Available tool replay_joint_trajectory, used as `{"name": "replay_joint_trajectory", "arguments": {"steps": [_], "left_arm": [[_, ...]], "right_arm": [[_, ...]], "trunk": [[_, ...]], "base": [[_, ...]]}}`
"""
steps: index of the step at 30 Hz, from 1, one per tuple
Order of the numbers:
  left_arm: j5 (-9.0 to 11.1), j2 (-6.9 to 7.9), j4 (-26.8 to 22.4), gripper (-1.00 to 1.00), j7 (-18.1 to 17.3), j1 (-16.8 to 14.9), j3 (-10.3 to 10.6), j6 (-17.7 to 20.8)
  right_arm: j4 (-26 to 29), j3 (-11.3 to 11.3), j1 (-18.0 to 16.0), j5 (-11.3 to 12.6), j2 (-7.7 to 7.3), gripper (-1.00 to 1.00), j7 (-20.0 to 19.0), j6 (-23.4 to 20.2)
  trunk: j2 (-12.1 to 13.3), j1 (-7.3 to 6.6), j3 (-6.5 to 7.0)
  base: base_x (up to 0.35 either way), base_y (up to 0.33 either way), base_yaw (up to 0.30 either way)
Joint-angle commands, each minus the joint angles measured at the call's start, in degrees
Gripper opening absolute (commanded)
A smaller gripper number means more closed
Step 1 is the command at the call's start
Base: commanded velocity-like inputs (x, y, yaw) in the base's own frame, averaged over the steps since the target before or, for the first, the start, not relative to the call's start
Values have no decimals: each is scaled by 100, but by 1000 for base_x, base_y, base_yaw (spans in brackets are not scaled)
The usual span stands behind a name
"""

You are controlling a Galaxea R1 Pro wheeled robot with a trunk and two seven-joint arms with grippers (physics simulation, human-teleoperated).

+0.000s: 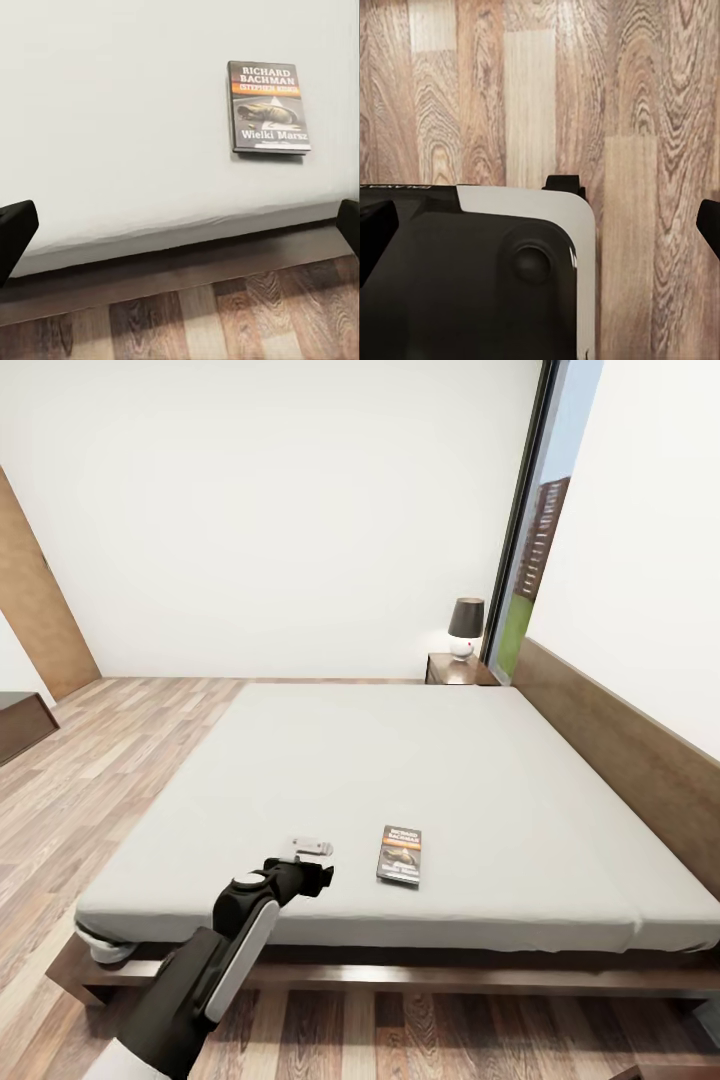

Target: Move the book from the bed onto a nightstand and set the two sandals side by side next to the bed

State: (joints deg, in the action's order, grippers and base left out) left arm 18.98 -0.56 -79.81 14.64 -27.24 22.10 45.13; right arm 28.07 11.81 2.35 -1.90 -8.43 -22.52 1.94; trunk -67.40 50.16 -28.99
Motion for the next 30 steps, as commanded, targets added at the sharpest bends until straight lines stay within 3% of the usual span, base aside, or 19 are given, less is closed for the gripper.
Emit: {"name": "replay_joint_trajectory", "arguments": {"steps": [1, 4, 12, 30], "left_arm": [[55, -52, -5, 100, 56, -69, 7, 115], [40, -188, -1, 100, 86, -272, 6, 472], [39, -283, 36, 100, 122, -481, 5, 995], [61, -287, -194, 100, 92, -527, 0, 1169]], "right_arm": [[0, 33, 2, -21, 3, 100, -27, 8], [-14, 34, 2, -21, 1, 100, -4, 13], [-27, 35, 2, -34, 3, 100, 15, 73], [-34, 37, 2, -44, 8, 100, 20, 95]], "trunk": [[-3, 0, -5], [-3, 0, -5], [-3, 0, -5], [-3, 0, -5]], "base": [[6, 0, 0], [4, 0, 0], [1, 0, 0], [0, 0, 0]]}}
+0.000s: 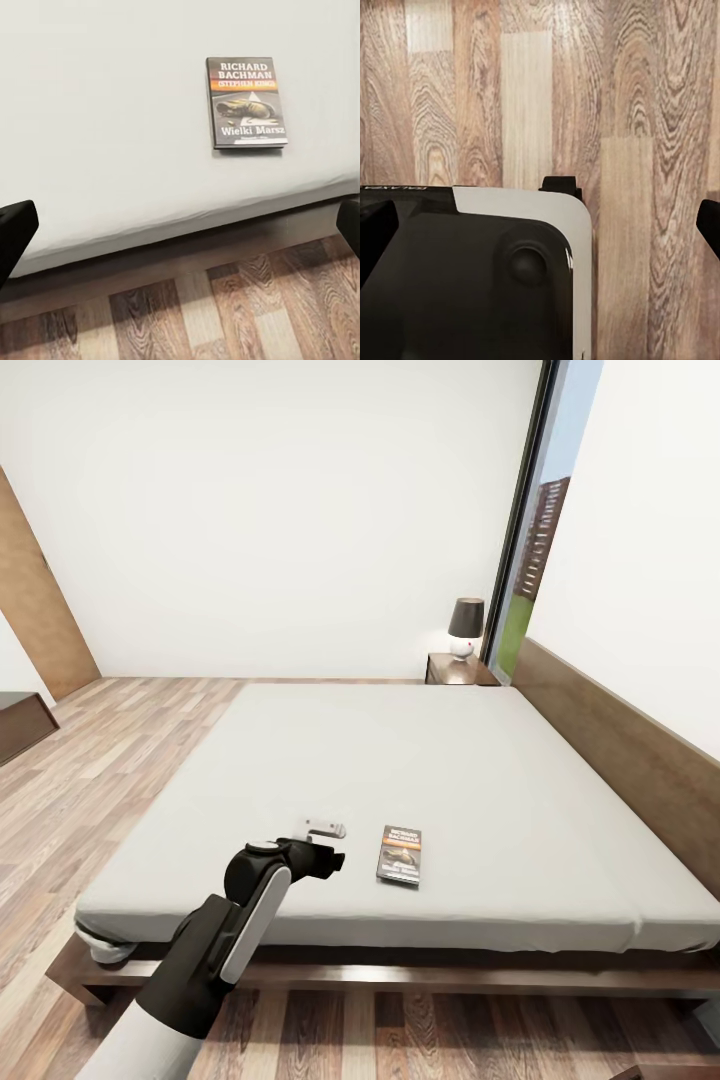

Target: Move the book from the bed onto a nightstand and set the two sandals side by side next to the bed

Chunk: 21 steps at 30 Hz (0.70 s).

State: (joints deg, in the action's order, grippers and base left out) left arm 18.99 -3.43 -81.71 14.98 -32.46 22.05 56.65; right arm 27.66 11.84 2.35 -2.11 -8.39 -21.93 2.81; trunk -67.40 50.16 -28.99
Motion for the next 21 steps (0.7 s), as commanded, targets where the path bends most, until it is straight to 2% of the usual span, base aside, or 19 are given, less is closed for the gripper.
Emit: {"name": "replay_joint_trajectory", "arguments": {"steps": [1, 21], "left_arm": [[60, 0, -5, 100, 56, -5, 6, 18], [73, 0, -77, 100, 41, -6, 8, 113]], "right_arm": [[6, 33, 2, -24, 4, 100, -40, 8], [-183, 21, 2, -36, 1, 100, -40, 9]], "trunk": [[-3, 0, -5], [-3, 0, -5]], "base": [[0, 0, 0], [0, 0, 0]]}}
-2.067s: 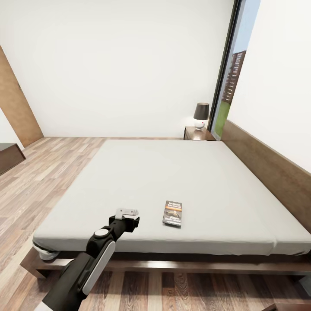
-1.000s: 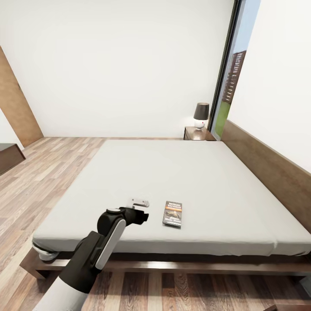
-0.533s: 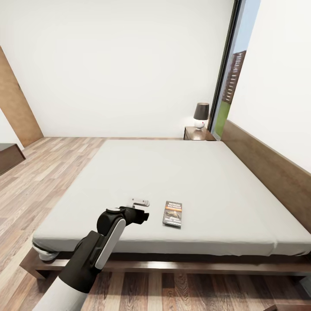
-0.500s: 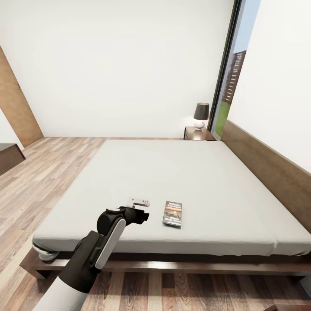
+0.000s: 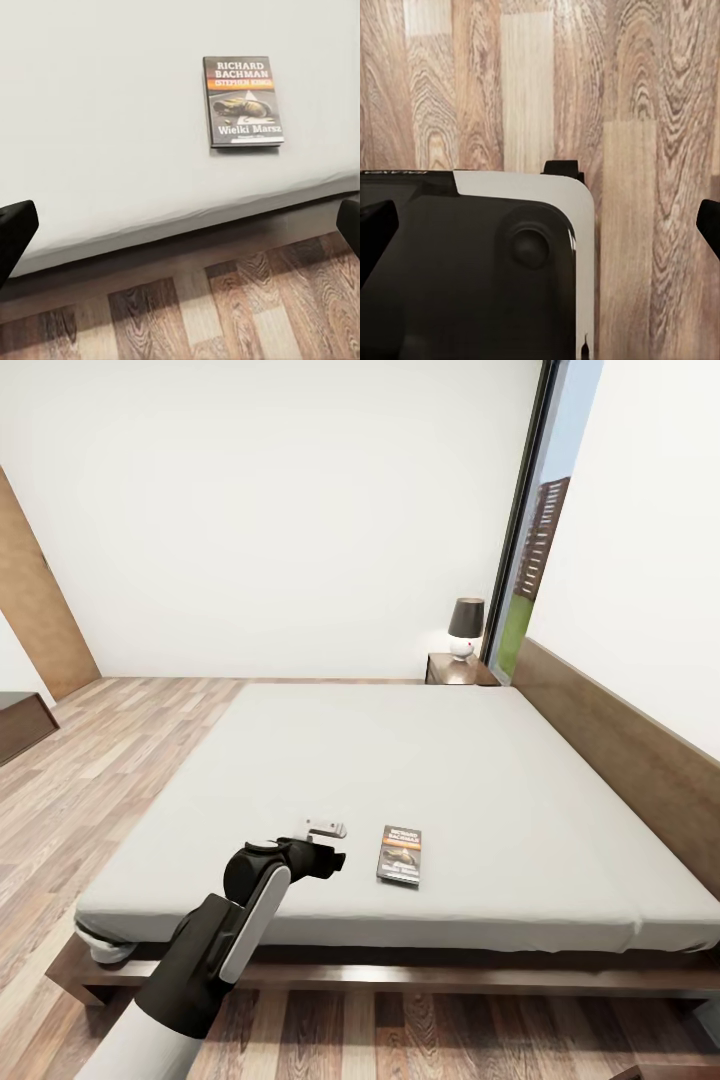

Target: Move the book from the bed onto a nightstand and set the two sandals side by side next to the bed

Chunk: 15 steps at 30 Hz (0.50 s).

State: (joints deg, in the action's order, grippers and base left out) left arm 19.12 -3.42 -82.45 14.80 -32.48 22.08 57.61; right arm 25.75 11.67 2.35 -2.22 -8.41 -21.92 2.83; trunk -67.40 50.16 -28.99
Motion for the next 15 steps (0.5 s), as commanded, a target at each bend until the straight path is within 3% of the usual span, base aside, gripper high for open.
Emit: {"name": "replay_joint_trajectory", "arguments": {"steps": [1, 9, 15], "left_arm": [[59, 0, -8, 100, 58, -5, 8, 20], [58, 0, -22, 100, 62, -4, 9, 29], [64, 0, -19, 100, 62, -4, 8, 30]], "right_arm": [[4, 38, 2, -22, 3, 100, -41, 9], [-6, 43, 2, -7, -2, 100, -41, 9], [-8, 45, 2, -2, -2, 100, -41, 8]], "trunk": [[-3, 1, -5], [-3, 1, -5], [-3, 1, -7]], "base": [[0, 0, 0], [0, 0, -18], [0, 0, -167]]}}
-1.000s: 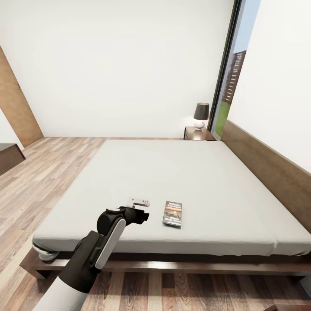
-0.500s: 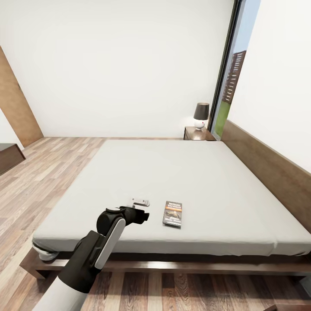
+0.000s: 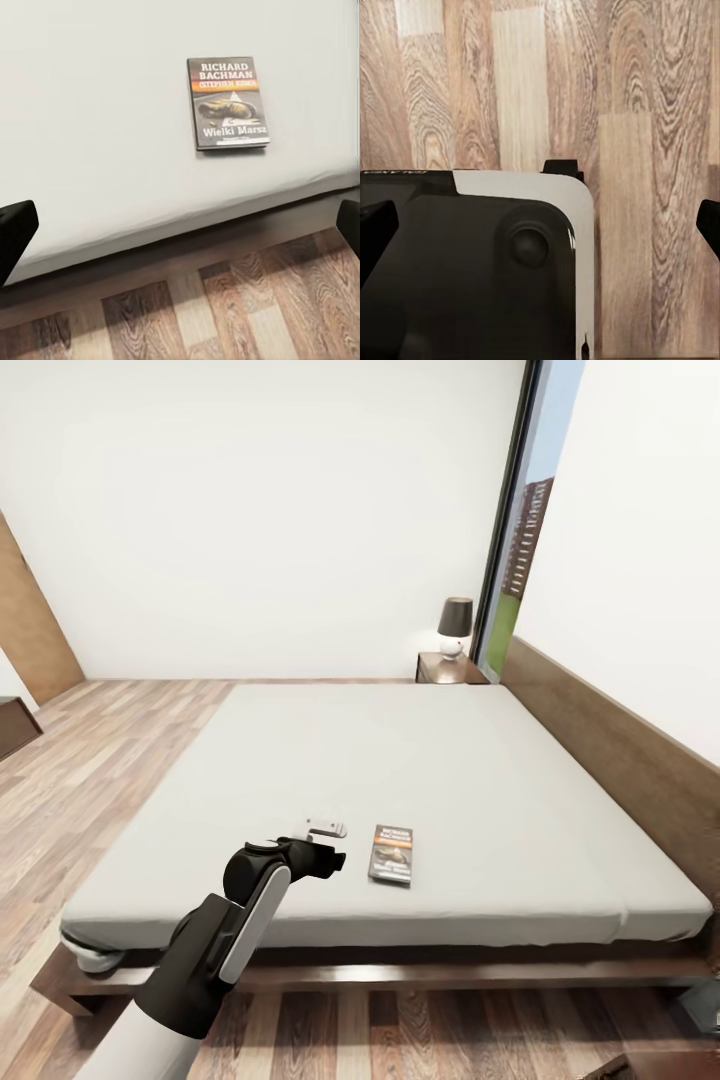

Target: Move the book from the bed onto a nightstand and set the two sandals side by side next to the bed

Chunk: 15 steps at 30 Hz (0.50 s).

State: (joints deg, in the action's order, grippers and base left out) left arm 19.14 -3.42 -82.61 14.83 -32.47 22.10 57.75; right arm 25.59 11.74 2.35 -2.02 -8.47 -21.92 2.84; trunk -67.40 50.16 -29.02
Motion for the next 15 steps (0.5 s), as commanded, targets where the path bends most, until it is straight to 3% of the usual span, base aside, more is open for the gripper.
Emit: {"name": "replay_joint_trajectory", "arguments": {"steps": [1, 9, 15], "left_arm": [[62, 0, -3, 100, 59, -5, 5, 17], [53, 0, -1, 100, 63, -5, 17, 17], [48, 0, -1, 100, 63, -6, 19, 17]], "right_arm": [[8, 38, 3, -23, 4, 100, -41, 6], [7, 45, 3, -27, -3, 100, -41, 6], [7, 42, 3, -33, -1, 100, -41, 6]], "trunk": [[-3, 0, -8], [-3, 0, -53], [-3, 0, -69]], "base": [[0, 0, -206], [0, 0, -187], [0, 0, -75]]}}
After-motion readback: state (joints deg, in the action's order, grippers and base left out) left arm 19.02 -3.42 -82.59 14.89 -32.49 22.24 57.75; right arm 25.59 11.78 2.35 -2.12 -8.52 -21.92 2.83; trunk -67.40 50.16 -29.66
